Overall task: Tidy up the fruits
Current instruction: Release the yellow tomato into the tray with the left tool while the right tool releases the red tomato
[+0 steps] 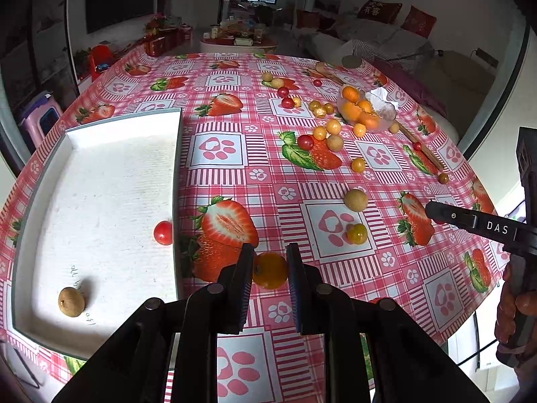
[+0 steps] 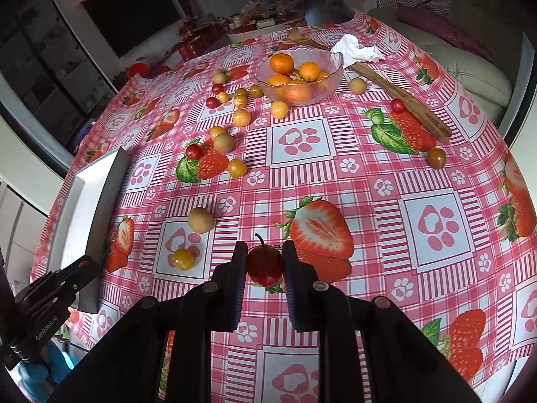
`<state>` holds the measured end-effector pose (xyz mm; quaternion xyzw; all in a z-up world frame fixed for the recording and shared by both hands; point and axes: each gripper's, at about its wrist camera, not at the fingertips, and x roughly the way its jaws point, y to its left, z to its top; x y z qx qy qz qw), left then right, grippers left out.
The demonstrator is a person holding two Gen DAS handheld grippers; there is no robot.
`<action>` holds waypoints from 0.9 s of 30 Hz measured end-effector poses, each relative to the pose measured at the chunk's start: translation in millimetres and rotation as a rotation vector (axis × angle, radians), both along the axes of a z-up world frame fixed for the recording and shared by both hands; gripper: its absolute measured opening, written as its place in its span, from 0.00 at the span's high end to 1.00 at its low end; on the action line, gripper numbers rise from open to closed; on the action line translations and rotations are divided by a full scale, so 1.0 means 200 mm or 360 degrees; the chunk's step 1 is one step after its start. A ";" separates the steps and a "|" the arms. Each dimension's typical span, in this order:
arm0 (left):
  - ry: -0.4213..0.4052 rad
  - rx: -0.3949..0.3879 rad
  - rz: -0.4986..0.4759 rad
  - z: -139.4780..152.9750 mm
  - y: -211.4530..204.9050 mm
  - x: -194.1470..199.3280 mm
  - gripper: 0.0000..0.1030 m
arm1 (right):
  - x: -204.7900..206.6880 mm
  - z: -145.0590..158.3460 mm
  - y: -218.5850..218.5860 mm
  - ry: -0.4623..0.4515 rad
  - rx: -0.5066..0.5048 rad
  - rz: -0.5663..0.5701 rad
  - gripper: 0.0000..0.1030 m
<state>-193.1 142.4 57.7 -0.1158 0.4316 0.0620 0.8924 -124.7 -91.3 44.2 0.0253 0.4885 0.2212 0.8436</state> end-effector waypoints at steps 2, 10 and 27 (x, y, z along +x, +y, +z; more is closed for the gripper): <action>-0.0013 -0.0003 0.0015 0.01 0.03 -0.02 0.79 | -0.02 0.01 0.04 -0.0005 -0.0007 0.0022 0.78; -0.0053 -0.0007 0.0106 0.02 0.19 -0.12 0.79 | -0.08 0.06 0.24 -0.0023 -0.0020 0.0128 0.78; -0.0107 0.0036 0.0395 0.02 0.68 -0.32 0.79 | -0.22 0.12 0.86 -0.0027 -0.0028 0.0441 0.78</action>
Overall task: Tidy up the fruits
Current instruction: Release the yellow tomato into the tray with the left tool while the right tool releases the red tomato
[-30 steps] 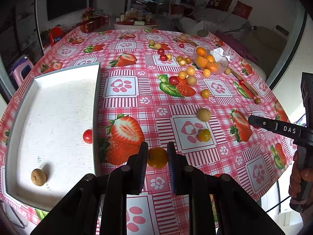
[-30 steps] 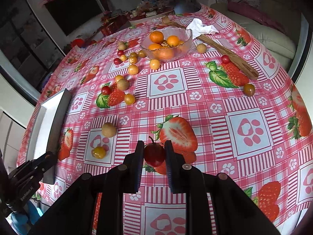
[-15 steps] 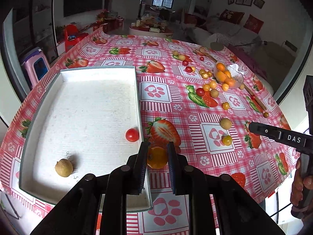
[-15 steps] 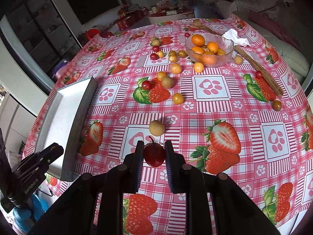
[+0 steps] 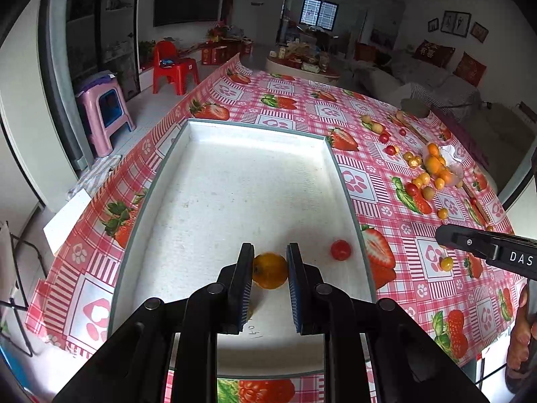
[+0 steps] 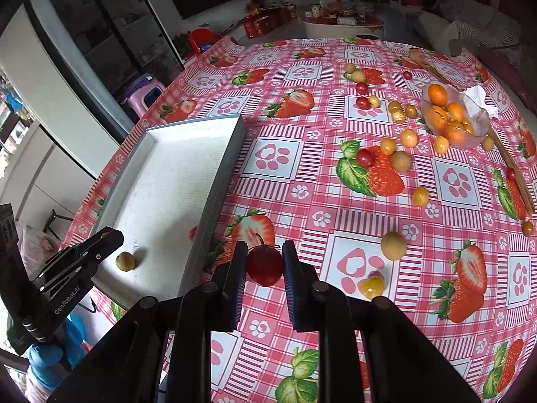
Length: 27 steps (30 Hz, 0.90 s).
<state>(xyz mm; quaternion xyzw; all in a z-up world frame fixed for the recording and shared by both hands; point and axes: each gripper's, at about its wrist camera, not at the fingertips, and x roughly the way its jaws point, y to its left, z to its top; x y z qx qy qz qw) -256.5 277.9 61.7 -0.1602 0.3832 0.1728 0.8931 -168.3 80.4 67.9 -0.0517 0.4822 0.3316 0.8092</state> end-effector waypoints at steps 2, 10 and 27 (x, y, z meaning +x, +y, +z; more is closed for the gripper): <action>0.0014 0.0010 0.0035 -0.02 0.05 -0.01 0.79 | -0.02 0.00 0.09 0.0006 0.0002 0.0041 0.78; 0.0101 0.0025 0.0098 -0.11 0.20 0.02 0.79 | -0.04 -0.05 0.39 0.0063 -0.0015 0.0167 0.78; 0.0279 0.0037 0.0056 -0.23 0.23 0.12 0.78 | 0.06 -0.29 0.74 0.0139 -0.0190 0.0227 0.77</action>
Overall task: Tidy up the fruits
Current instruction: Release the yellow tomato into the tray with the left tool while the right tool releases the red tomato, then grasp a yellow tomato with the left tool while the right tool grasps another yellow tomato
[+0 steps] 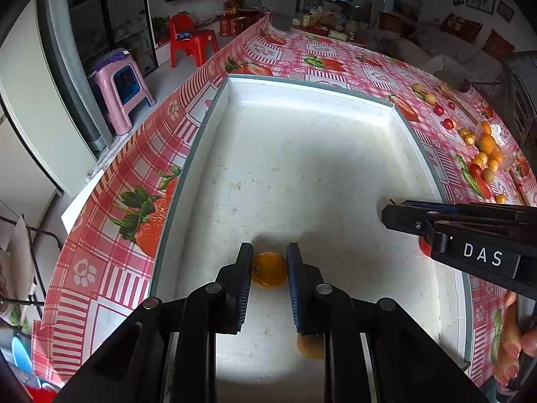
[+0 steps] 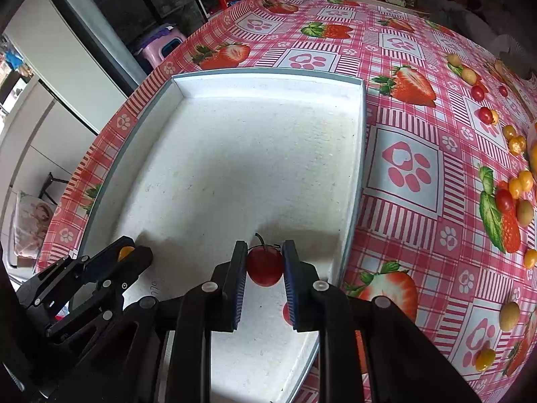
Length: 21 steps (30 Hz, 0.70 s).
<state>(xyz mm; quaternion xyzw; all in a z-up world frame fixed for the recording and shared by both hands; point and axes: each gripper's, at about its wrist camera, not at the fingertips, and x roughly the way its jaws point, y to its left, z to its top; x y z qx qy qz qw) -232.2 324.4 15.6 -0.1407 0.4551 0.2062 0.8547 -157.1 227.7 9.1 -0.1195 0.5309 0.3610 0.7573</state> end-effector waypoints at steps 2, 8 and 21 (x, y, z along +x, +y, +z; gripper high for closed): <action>0.0010 0.0001 -0.0010 0.00 -0.01 0.00 0.60 | -0.01 -0.01 0.02 -0.0013 -0.0013 0.0014 0.77; -0.0021 0.0036 0.0002 0.03 -0.01 -0.02 0.22 | 0.00 0.04 0.01 0.0048 0.0078 0.0024 0.38; -0.0059 0.0042 -0.0047 0.12 -0.12 -0.03 0.22 | 0.03 0.20 -0.27 0.0029 0.0217 -0.0147 0.23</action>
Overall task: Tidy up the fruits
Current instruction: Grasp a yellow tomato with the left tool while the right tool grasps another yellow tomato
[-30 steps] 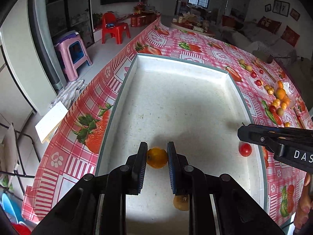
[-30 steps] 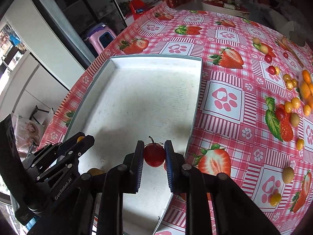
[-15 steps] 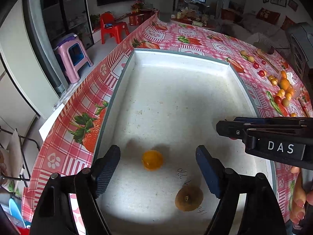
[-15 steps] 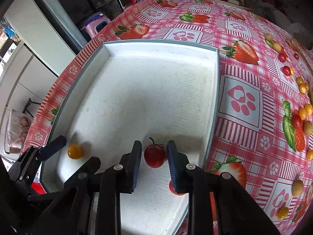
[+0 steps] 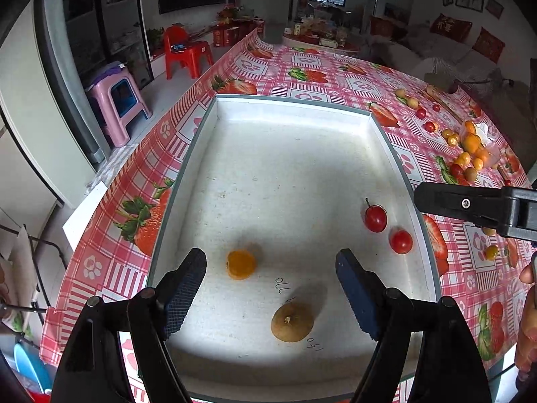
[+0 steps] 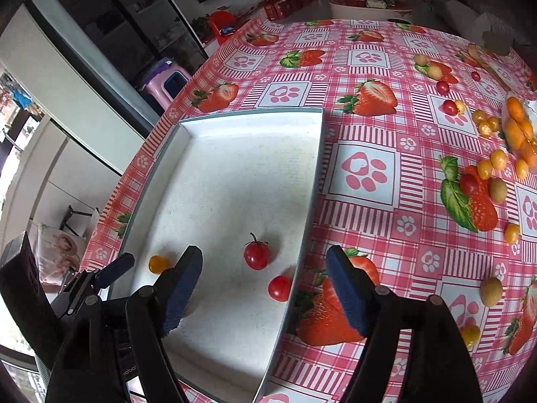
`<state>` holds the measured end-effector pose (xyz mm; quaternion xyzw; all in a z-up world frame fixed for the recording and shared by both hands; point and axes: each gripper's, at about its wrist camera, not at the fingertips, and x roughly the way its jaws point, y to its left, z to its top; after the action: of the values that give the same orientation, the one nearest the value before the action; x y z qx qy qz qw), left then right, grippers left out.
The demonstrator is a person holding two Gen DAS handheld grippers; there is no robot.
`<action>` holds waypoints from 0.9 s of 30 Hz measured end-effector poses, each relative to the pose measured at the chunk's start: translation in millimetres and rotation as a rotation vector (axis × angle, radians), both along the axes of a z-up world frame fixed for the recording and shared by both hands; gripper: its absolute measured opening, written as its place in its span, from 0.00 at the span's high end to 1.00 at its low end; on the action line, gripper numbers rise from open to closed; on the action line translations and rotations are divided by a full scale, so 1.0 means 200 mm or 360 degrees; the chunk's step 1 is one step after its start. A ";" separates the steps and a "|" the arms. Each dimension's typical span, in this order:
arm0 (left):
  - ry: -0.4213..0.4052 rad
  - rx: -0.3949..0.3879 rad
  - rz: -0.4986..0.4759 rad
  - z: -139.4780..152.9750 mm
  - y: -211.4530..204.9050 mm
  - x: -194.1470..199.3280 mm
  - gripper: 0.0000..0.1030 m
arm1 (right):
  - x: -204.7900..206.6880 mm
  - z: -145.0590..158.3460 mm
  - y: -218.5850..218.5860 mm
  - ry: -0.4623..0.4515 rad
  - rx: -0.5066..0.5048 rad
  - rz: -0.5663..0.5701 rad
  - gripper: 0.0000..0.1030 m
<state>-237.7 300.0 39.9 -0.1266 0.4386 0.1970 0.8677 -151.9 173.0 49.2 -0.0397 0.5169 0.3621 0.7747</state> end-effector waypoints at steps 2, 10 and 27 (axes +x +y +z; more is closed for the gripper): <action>-0.0013 0.0009 -0.0028 0.02 -0.04 0.01 0.22 | 0.01 0.00 -0.08 -0.0004 -0.0011 -0.0032 0.23; -0.0039 0.0056 -0.0190 0.11 -0.28 0.09 0.22 | 0.07 0.00 -0.43 -0.0008 -0.0021 -0.0216 0.23; 0.0001 0.0005 -0.0530 0.08 -0.89 0.31 0.22 | 0.30 -0.08 -1.07 -0.0042 -0.0112 -0.0564 0.23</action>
<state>-175.5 121.4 55.8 -0.0508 0.4534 0.0512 0.8884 -91.6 -40.5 33.6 0.0202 0.5180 0.2009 0.8312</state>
